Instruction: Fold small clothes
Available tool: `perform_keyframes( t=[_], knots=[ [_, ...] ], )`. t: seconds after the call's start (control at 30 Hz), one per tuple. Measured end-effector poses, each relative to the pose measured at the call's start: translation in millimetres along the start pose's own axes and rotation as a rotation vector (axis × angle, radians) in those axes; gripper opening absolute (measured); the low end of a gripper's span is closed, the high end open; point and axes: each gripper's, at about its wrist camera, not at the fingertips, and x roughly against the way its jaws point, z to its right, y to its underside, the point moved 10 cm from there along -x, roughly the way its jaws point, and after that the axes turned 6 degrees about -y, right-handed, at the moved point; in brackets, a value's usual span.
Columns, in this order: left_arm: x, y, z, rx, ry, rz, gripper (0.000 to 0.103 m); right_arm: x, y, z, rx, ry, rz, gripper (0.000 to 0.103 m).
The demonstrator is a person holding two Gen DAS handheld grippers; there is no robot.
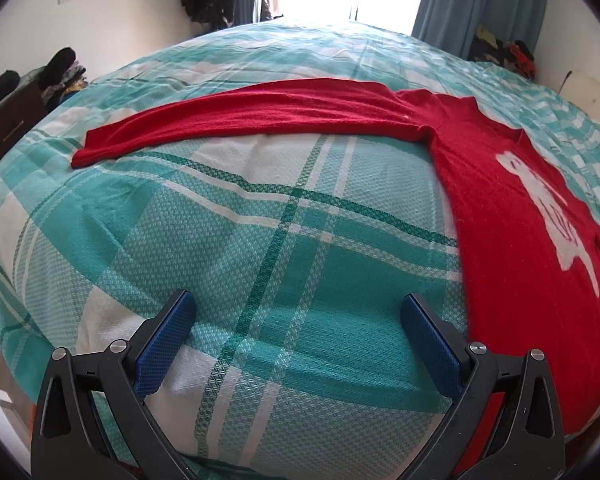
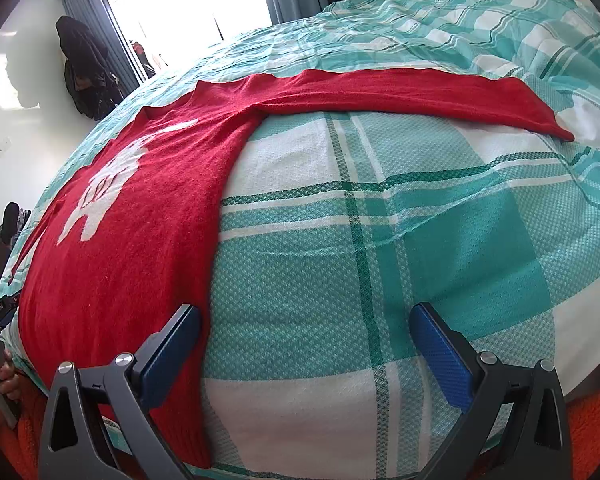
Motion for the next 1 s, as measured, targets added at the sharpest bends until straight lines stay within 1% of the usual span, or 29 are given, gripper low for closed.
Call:
perform_keyframes(
  t=[1.0],
  knots=[
    [-0.4,-0.5,-0.8,-0.007,-0.009,0.002,0.102,0.3,0.6,-0.1,0.001,-0.001,0.001,0.103]
  ],
)
